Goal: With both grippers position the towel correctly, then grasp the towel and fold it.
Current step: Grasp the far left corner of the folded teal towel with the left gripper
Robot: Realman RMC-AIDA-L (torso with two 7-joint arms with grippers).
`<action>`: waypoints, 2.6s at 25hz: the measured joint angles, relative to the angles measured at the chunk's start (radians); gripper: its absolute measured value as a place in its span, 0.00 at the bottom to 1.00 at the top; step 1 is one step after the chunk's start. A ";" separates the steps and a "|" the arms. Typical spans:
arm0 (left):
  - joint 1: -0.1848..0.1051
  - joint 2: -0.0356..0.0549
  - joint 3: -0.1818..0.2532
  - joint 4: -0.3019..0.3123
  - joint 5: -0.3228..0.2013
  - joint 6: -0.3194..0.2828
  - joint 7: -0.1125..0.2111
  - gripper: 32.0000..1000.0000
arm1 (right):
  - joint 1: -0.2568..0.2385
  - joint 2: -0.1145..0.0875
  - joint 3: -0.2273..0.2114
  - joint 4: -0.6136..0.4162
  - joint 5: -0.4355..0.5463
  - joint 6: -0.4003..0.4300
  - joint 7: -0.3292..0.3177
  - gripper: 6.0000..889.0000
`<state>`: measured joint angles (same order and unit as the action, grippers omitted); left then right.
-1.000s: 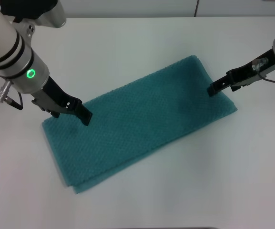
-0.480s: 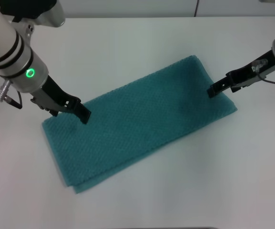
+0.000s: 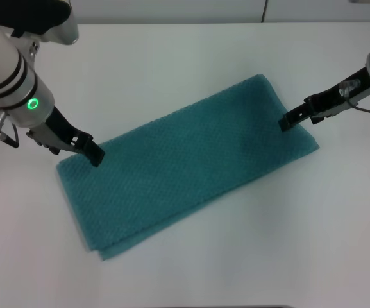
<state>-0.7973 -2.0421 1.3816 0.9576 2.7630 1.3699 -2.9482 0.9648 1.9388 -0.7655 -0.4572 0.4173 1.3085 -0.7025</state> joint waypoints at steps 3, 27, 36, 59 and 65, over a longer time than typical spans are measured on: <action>-0.005 0.0002 0.001 -0.037 0.004 -0.029 0.019 0.89 | 0.000 0.000 0.000 0.000 0.000 0.000 0.000 0.95; -0.014 -0.0010 0.039 -0.157 0.056 -0.139 0.046 0.89 | 0.003 0.001 0.000 -0.001 0.000 -0.002 -0.001 0.94; -0.018 -0.0010 0.039 -0.199 0.057 -0.167 0.049 0.89 | 0.004 0.001 0.000 -0.002 0.001 -0.002 -0.002 0.94; -0.029 -0.0013 0.039 -0.240 0.056 -0.201 0.056 0.89 | 0.013 0.000 0.000 -0.001 0.006 0.005 -0.003 0.94; -0.031 -0.0026 0.039 -0.244 0.054 -0.207 0.059 0.89 | 0.012 0.000 0.002 0.001 0.008 0.005 -0.009 0.94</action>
<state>-0.8282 -2.0447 1.4204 0.7136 2.8169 1.1625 -2.8887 0.9771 1.9389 -0.7633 -0.4565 0.4249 1.3135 -0.7113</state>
